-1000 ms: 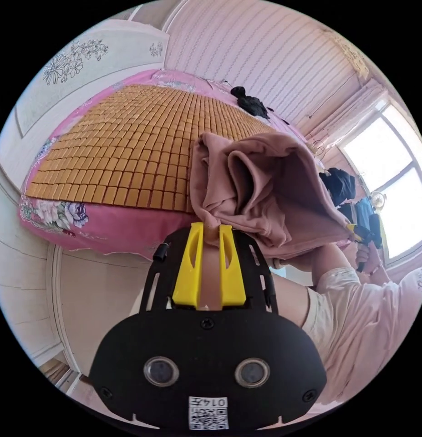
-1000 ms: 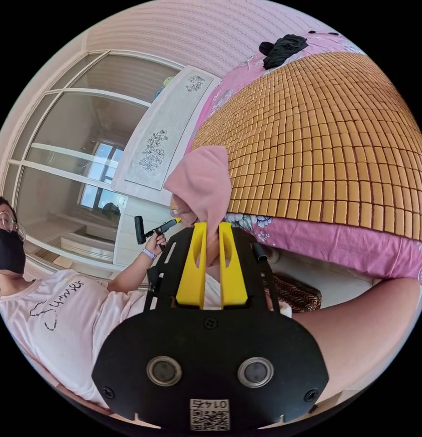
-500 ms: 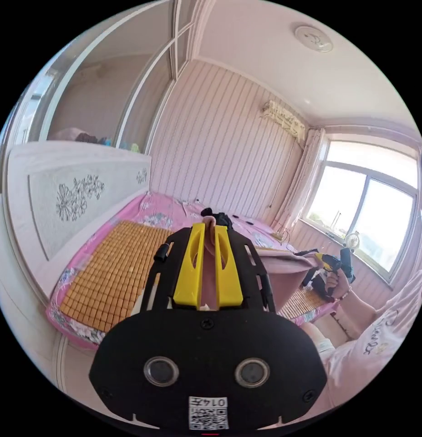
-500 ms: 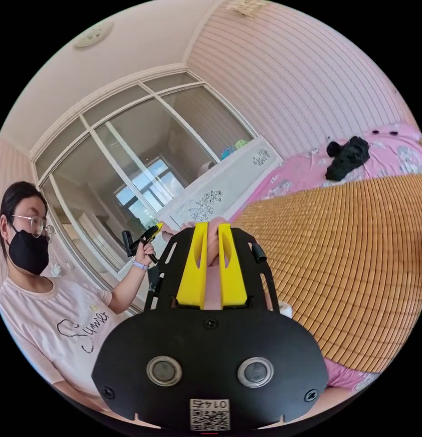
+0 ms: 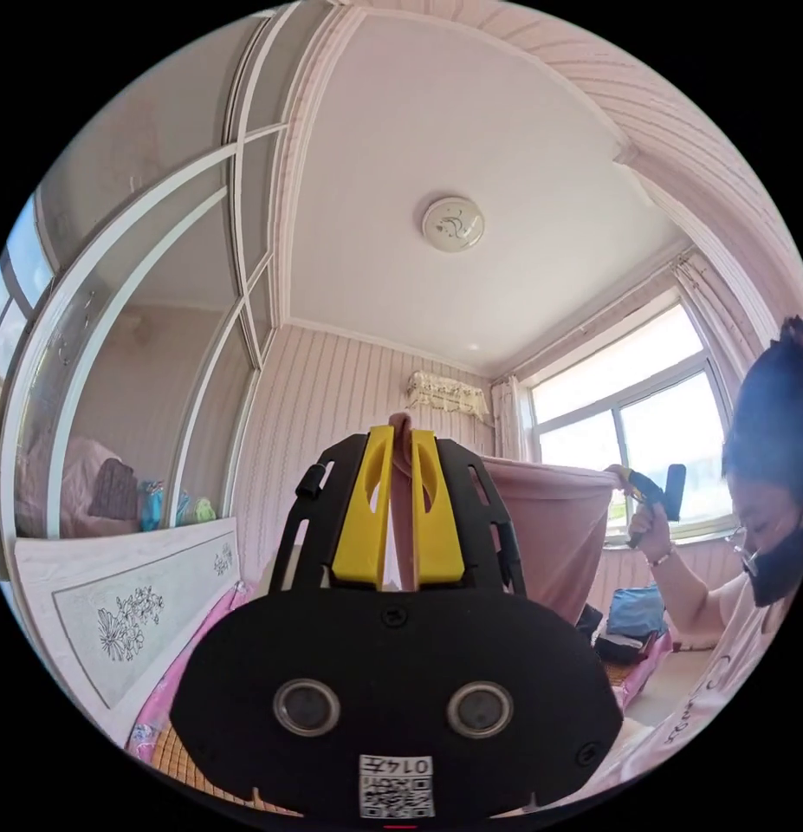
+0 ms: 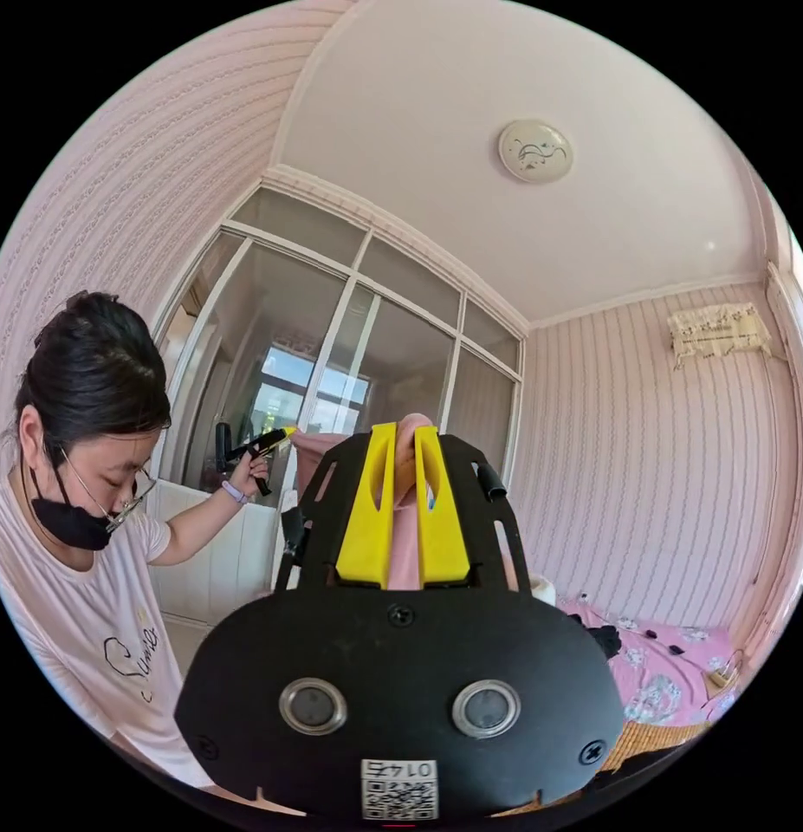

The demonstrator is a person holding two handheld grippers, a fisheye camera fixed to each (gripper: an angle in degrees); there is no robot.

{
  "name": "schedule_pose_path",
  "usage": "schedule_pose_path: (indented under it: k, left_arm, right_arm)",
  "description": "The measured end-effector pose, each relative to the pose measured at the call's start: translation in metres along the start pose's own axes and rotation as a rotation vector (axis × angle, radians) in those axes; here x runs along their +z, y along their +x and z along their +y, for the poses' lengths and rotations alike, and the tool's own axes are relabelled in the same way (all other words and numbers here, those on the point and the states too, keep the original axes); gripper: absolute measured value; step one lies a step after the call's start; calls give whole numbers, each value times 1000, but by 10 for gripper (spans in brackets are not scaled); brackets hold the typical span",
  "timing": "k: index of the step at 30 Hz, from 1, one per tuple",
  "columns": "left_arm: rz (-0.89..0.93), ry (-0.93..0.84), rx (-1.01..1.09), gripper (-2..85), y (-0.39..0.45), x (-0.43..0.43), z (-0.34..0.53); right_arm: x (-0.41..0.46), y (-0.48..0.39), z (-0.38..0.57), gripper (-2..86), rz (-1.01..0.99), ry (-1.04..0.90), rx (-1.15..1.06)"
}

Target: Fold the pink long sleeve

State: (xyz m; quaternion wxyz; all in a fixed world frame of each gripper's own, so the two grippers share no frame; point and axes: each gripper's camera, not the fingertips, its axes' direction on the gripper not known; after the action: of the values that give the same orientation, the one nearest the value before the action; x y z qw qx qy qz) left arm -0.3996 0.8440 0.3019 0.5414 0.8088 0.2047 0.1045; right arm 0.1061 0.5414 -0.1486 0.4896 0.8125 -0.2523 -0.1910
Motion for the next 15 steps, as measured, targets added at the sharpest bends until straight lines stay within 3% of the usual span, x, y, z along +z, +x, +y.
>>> schedule_pose_path:
  k: [5,9,15]
  left_arm:
    - [57,138,49,17,38,-8,-50]
    - [40,116,68,17,40,19,-61]
    - [-175,-432,23,16,0,167,29]
  right_arm:
    - [2,-8,-60,24,-69,-11,9]
    - [32,12,-61,29,-35,-63,77]
    - [166,131,69,31,108,-562,437]
